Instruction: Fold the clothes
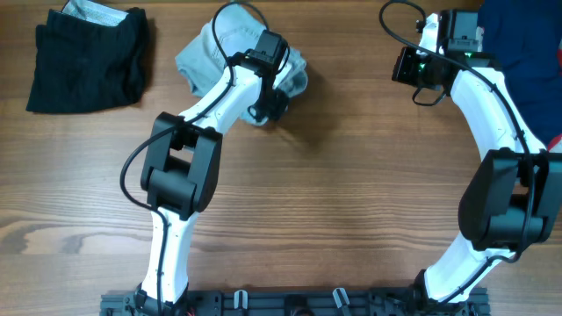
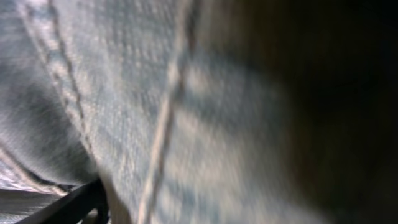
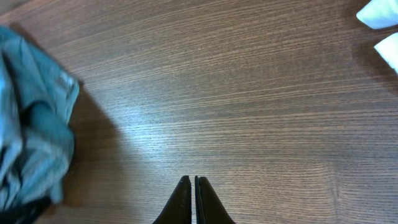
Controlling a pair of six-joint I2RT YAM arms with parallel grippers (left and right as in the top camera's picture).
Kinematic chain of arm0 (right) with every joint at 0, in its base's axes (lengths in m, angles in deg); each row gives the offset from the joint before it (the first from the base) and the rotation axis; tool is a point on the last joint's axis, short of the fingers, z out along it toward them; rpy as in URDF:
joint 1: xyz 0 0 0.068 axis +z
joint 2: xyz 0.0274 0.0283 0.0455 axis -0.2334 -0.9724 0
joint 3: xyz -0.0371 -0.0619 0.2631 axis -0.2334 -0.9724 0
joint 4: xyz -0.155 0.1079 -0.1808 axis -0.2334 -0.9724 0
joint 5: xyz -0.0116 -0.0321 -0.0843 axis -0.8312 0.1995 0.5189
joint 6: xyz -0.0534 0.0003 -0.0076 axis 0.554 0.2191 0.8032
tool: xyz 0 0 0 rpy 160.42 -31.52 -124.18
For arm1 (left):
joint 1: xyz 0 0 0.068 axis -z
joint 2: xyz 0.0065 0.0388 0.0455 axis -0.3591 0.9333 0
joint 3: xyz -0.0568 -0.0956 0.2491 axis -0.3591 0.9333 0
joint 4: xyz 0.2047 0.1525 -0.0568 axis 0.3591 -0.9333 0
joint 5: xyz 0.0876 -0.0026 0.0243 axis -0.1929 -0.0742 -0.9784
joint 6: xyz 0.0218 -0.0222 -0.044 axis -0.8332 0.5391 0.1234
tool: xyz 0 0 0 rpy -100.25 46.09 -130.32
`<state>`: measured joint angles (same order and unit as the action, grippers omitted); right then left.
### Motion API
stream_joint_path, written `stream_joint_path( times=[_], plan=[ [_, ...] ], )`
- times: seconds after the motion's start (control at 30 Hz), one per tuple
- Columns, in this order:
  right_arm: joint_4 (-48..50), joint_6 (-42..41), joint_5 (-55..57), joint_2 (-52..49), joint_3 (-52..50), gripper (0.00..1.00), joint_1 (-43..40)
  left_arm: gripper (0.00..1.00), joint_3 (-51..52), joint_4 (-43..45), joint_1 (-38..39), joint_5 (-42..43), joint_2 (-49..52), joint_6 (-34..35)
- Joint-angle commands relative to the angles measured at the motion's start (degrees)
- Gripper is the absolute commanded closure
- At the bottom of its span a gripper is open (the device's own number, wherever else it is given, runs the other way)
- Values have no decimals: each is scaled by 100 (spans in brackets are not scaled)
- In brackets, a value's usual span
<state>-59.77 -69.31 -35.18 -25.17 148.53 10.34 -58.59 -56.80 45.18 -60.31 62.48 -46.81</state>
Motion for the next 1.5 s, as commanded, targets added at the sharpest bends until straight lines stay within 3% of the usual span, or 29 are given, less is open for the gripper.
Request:
stream_joint_path(
  times=[0.0, 0.13, 0.27, 0.37, 0.47, 0.63, 0.8, 1.37, 1.47],
  plan=[
    [-9, 61, -31, 11, 37, 96, 20, 20, 317, 365, -79, -105, 1220, -127],
    [-35, 61, -31, 11, 37, 96, 20, 49, 317, 590, -140, -446, 1222, -98],
    [-48, 59, -31, 11, 37, 96, 20, 69, 317, 750, -199, -811, 1237, 308],
    [-57, 59, -31, 11, 37, 96, 20, 76, 317, 833, -254, -804, 1255, 544],
    [-55, 57, -31, 11, 37, 96, 17, 96, 317, 883, -293, -811, 1303, 599],
    [-66, 57, -33, 11, 37, 96, 20, 96, 245, 756, -317, -1038, 1080, 754],
    [-74, 55, -37, 11, 37, 96, 20, 96, -15, 424, -317, -1526, -116, 745],
    [-63, 55, -166, 11, 37, 96, 20, 96, -39, 911, -568, -2116, -2588, 568],
    [-63, 55, -166, 11, 37, 96, 20, 96, -37, 1187, -597, -2444, -2994, 262]
  ],
)
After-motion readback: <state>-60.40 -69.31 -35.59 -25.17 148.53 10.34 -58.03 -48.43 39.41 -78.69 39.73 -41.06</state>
